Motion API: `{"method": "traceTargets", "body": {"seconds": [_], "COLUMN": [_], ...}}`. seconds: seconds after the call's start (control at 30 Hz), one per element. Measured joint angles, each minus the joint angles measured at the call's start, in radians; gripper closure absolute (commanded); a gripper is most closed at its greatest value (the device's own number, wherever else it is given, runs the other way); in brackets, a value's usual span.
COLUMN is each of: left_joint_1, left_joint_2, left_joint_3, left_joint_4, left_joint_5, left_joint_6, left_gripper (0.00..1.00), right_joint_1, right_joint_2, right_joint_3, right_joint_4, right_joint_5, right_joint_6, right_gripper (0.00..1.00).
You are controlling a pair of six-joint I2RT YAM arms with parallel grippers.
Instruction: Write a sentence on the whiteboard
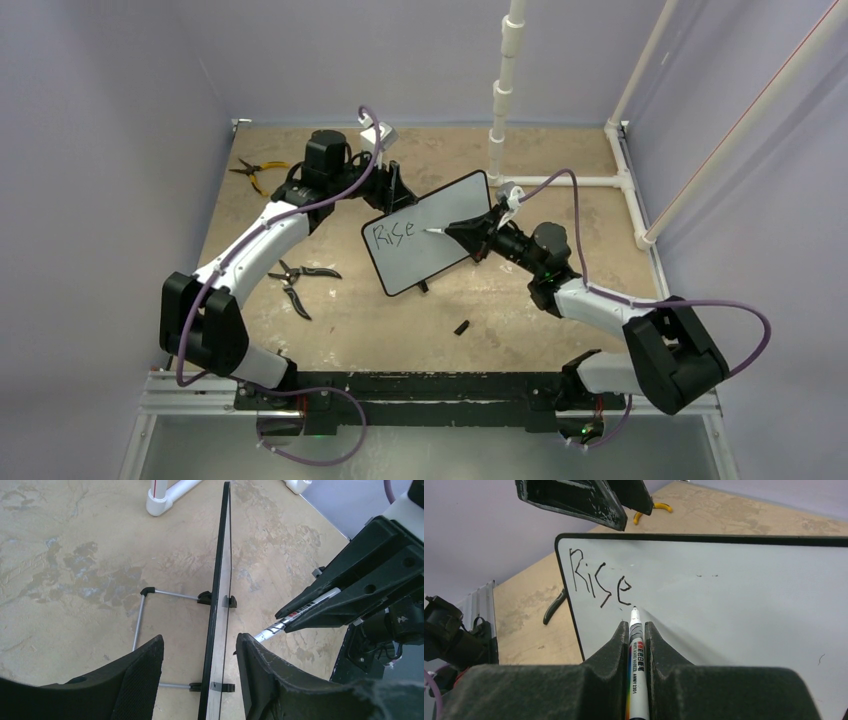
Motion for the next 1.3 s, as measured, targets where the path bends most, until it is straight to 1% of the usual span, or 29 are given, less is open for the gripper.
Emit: {"method": "traceTargets", "body": {"seconds": [0.3,0.63,0.8,1.07,1.3], "left_joint_1": [-0.012,-0.018,-0.019,-0.019,-0.019], "left_joint_2": [0.022,0.034,0.04,0.046,0.049], "left_joint_3": [-0.001,-0.014,-0.015,-0.015,-0.015], "left_joint_4": [0.013,0.021,0.028,0.031,0.035], "left_joint_5": [0.009,0.022,0.026,0.027,0.03], "left_joint_6": [-0.001,-0.002,-0.002,-0.002,-0.002], "left_gripper": [0.54,0.71,0.77,0.81,0.81], "right_joint_1": [0.0,0.0,0.0,0.0,0.0], "right_joint_2": [0.048,0.086,0.092,0.092,0.092], "right_joint_3": [0.013,0.033,0.035,0.038,0.038], "right_joint_4": [-0.003,-0.003,-0.004,-0.011,-0.015], "right_joint_5": [0.003,0.003,0.004,0.004,-0.001], "right_joint_6": [-0.002,-0.001,-0.002,-0.002,-0.005], "right_gripper": [1.0,1.0,1.0,1.0,1.0]}}
